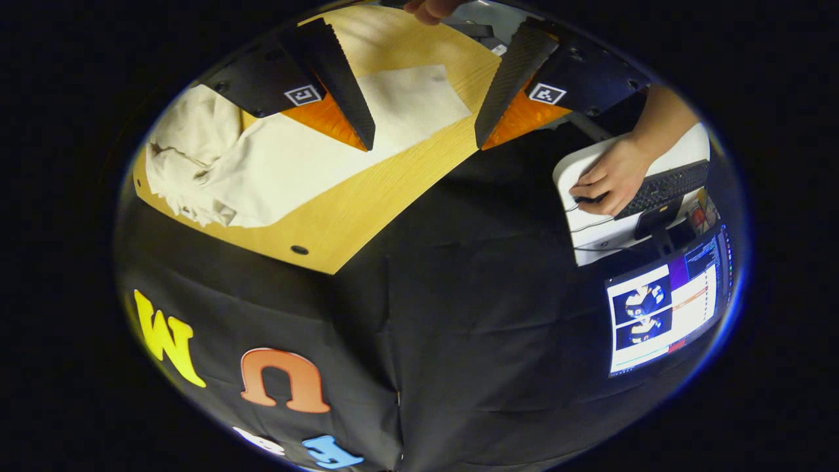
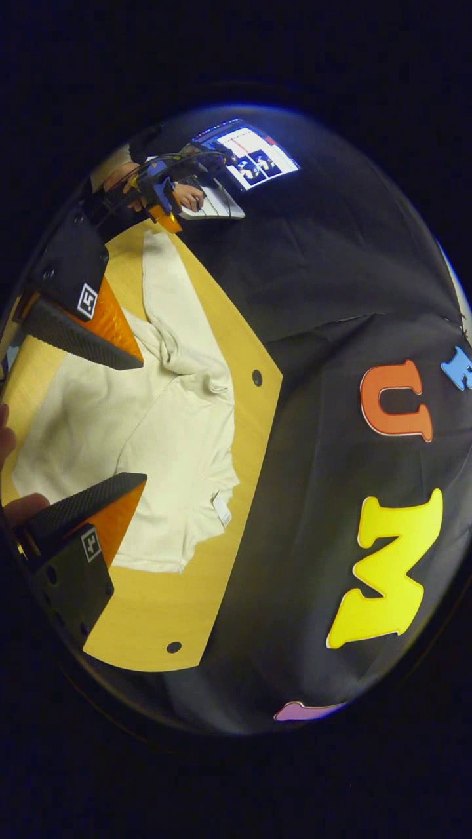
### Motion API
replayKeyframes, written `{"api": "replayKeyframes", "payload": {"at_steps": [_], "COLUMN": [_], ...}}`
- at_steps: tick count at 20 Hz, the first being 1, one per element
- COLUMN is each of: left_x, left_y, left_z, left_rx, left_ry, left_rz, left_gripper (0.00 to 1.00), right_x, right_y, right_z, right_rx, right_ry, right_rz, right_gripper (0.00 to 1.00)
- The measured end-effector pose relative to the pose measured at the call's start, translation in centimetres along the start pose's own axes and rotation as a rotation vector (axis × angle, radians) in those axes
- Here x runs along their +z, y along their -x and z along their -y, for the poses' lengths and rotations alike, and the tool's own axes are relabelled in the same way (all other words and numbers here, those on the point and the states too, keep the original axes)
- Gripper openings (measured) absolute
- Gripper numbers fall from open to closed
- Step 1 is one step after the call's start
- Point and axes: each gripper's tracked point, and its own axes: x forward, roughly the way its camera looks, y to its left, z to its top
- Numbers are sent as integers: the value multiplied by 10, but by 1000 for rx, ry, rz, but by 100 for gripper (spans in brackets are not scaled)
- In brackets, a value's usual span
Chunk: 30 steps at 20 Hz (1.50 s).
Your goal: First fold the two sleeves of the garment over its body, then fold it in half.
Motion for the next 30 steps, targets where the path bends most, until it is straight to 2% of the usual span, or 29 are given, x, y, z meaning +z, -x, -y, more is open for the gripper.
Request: {"api": "replayKeyframes", "payload": {"at_steps": [4, 5, 9, 15, 16, 17, 20, 21, 22, 23, 24, 25, 26, 28, 29, 30], "left_x": [-38, -48, -61, -61, -63, -62, -60, -58, -55, -55, -55, -53, -53, -52, -53, -54], "left_y": [-16, -18, -26, -33, -33, -32, -36, -38, -39, -41, -43, -45, -44, -43, -42, -37], "left_z": [-1, -4, 7, 8, 10, 11, 16, 18, 21, 25, 29, 33, 35, 37, 38, 46], "left_rx": [72, 107, 123, 165, 166, 170, 153, 146, 135, 121, 99, 82, 81, 90, 90, 66], "left_ry": [68, 101, 272, 247, 259, 271, 263, 258, 246, 229, 210, 190, 176, 154, 136, 123], "left_rz": [-181, -233, -350, -486, -515, -533, -576, -573, -573, -574, -583, -587, -594, -603, -615, -639], "left_gripper": [98, 98, 98, 95, 93, 88, 76, 72, 64, 58, 47, 41, 23, 13, 11, 8], "right_x": [-30, -35, -39, -40, -42, -41, -31, -31, -32, -37, -42, -50, -56, -68, -73, -77], "right_y": [6, 5, 1, 1, 2, 2, 7, 11, 13, 18, 26, 33, 38, 47, 53, 58], "right_z": [3, 5, 14, 33, 37, 42, 64, 70, 74, 81, 89, 96, 104, 124, 138, 150], "right_rx": [-2, -4, -20, -55, -58, -75, -118, -129, -127, -133, -134, -141, -142, -160, -178, -190], "right_ry": [-67, -79, -97, -163, -164, -154, -175, -203, -236, -264, -285, -293, -304, -343, -362, -373], "right_rz": [-52, -63, -81, -76, -78, -69, -15, -1, 8, 17, 20, 22, 24, 33, 43, 51], "right_gripper": [98, 98, 98, 98, 95, 98, 98, 95, 98, 95, 95, 99, 98, 98, 98, 98]}}
